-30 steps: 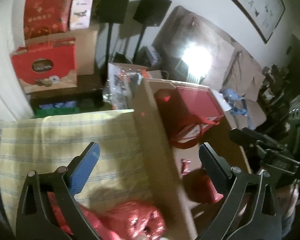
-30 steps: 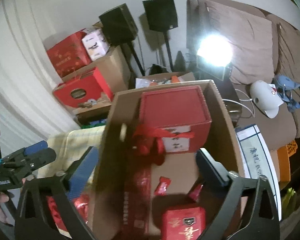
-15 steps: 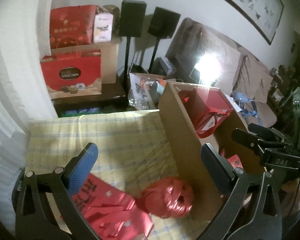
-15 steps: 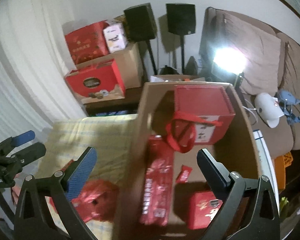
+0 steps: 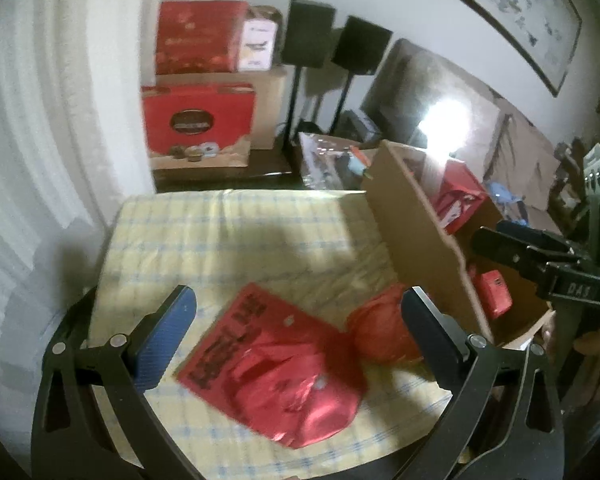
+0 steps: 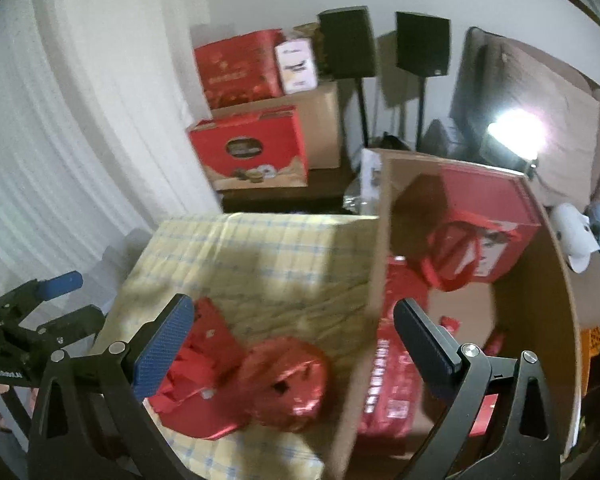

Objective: Organize objects
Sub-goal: 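Withdraw both grippers from the box toward the red tote bag on the table, then grasp the red tote bag with the right gripper while the left gripper grasps it too, then lift the red tote bag and carry it over the cardboard box with both grippers, then lower the tote bag into the box and open both grippers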

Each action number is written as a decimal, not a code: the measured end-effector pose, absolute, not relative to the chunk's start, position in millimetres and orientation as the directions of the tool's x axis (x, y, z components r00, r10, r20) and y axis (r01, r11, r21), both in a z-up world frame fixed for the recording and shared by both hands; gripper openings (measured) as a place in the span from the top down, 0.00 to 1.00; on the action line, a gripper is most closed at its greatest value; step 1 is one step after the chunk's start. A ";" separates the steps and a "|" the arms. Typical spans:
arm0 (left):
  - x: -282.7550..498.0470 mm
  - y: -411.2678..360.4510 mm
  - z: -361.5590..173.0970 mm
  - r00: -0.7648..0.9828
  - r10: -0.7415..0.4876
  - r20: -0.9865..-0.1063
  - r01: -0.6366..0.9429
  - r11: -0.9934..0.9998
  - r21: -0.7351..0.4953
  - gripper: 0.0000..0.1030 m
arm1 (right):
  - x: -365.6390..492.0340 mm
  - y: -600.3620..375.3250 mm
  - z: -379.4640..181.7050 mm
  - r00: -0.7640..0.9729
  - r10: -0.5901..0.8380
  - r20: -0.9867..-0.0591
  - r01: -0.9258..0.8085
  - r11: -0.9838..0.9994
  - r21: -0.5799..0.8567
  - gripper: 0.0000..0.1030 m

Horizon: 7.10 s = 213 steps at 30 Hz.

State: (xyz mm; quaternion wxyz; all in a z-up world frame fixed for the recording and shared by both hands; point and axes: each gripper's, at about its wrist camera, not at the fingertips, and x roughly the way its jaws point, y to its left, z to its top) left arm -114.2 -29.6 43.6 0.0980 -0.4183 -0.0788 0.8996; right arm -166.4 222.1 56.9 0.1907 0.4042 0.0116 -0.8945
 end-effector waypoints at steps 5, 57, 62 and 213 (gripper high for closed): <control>-96.6 -52.5 40.5 -0.660 0.191 -0.727 -0.058 -0.977 -0.205 0.01 | -163.0 201.0 44.2 -0.574 -0.355 -0.737 0.387 -0.912 0.138 0.02; -66.1 -92.3 -109.9 -0.450 0.359 -0.818 0.144 -0.875 -0.463 0.35 | -212.1 83.3 -81.9 -0.210 -0.286 -0.935 0.592 -0.799 0.112 0.60; -68.5 -88.2 -112.8 -0.452 0.352 -0.819 0.143 -0.878 -0.456 0.35 | -216.8 77.3 -89.7 -0.191 -0.266 -0.945 0.600 -0.793 0.102 0.61; -215.0 270.6 -11.9 -0.358 0.366 -0.859 -0.351 -0.905 -0.240 0.51 | -221.1 462.2 13.6 -0.491 -0.187 -0.851 -0.014 -0.975 0.222 0.75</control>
